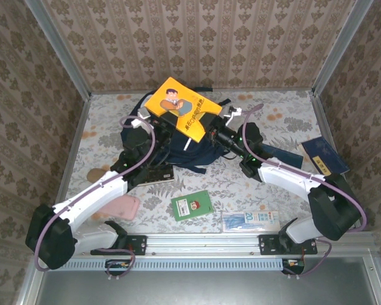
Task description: Pack the student bag
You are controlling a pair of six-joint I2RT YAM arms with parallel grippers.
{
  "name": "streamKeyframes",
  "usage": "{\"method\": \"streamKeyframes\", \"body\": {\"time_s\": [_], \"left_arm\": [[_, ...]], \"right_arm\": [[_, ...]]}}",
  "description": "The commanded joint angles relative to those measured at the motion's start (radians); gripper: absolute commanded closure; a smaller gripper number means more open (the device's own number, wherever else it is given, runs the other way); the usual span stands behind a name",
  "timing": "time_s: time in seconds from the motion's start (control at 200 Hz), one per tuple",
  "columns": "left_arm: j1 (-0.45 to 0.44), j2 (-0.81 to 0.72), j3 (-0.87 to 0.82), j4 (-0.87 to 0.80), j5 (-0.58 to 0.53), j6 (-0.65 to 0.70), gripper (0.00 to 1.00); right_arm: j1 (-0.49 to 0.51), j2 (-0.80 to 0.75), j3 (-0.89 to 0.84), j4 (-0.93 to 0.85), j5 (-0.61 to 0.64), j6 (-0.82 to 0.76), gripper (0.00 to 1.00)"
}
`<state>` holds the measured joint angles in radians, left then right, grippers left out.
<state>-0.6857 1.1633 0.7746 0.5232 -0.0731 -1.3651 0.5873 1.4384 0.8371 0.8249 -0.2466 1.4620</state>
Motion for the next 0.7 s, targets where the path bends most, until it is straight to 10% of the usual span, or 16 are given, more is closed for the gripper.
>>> {"method": "streamKeyframes", "body": {"time_s": [0.0,0.24,0.41,0.695], "left_arm": [[0.018,-0.02,0.007,-0.037,0.093,0.037,1.0],[0.108,0.012,0.201,-0.498,0.252,0.386,0.33],[0.059,0.196,0.466,-0.887,0.185,0.753,0.23],[-0.052,0.7,0.917,-1.212,0.154,0.974,0.26]], "right_arm": [[-0.003,-0.098,0.019,-0.077,0.068,-0.103,0.94],[-0.039,-0.344,0.106,-0.893,0.408,-0.435,1.0],[-0.108,-0.483,0.089,-1.163,0.628,-0.538,1.0],[-0.226,-0.683,-0.009,-1.343,0.755,-0.558,1.0]]}}
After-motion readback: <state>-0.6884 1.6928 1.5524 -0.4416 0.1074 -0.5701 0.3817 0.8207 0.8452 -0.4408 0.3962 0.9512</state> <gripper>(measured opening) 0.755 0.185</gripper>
